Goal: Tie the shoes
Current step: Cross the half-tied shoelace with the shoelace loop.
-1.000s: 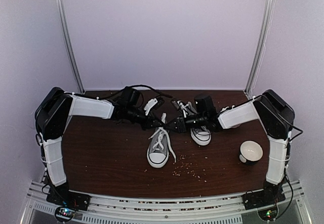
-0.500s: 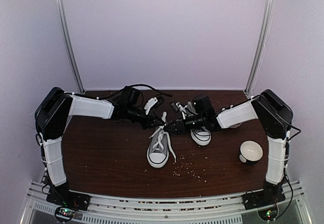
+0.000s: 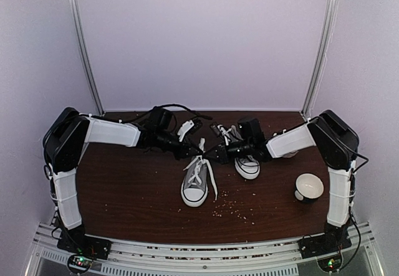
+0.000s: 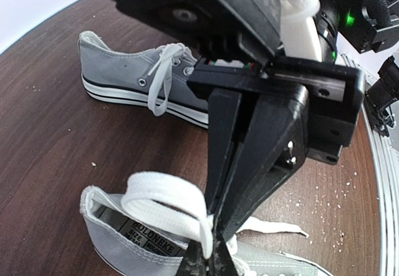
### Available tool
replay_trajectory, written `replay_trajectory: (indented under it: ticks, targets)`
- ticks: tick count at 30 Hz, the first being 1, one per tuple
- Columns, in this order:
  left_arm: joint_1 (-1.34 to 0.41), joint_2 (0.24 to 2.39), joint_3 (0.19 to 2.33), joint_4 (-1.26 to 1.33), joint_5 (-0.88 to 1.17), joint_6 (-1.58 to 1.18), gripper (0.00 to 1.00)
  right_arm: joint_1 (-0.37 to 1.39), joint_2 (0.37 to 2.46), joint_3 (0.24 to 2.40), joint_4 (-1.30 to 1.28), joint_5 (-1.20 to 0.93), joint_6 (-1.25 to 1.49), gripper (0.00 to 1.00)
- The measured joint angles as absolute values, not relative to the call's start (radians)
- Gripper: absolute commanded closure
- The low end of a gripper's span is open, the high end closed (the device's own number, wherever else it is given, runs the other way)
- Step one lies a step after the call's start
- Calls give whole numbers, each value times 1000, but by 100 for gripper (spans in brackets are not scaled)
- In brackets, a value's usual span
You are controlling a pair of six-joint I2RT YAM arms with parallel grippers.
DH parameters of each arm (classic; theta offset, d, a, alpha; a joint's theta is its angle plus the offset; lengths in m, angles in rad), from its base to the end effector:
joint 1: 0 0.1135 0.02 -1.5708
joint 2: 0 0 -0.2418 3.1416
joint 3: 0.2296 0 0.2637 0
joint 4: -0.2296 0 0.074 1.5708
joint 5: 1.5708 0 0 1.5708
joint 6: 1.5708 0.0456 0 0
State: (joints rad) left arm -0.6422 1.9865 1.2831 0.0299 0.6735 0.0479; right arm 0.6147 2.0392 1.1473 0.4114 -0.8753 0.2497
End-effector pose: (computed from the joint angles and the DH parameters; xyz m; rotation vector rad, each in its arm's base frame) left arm 0.3337 -0.2851 0.1460 1.1192 1.9914 -1.0716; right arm 0.3300 0.2758 0.1194 -0.9589 1.9403 1.4136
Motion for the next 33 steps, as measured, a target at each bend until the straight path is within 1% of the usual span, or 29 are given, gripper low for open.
replay_trajectory:
  ticks: [4,5,6,7,9,12,15,19,23,27,33]
  targets:
    - [-642,1987,1283,32,674,49,99,610,2039,1136,445,-883,280,100]
    - [-642,1987,1283,32,675,50,87,610,2039,1134,452,-884,290,100]
    - [-642,1987,1282,33,677,52,73,610,2040,1133,459,-885,298,100]
    - [-642,1987,1280,40,684,59,66,610,2041,1132,466,-886,305,100]
    - [-641,1985,1267,51,707,78,60,610,2043,1132,482,-885,321,100]
    - [-640,1984,1259,25,723,130,56,609,2042,1132,495,-886,326,100]
    - [-635,1985,1267,-35,713,209,56,609,2043,1132,497,-886,327,100]
    - [-630,1994,1306,-100,710,276,60,609,2042,1132,498,-886,326,100]
    - [-622,2004,1338,-100,751,292,70,609,2042,1131,497,-887,322,100]
    - [-607,2028,1365,-110,787,294,83,609,2042,1131,479,-886,308,100]
    - [-603,2077,1417,-133,775,290,85,609,2042,1131,458,-886,288,100]
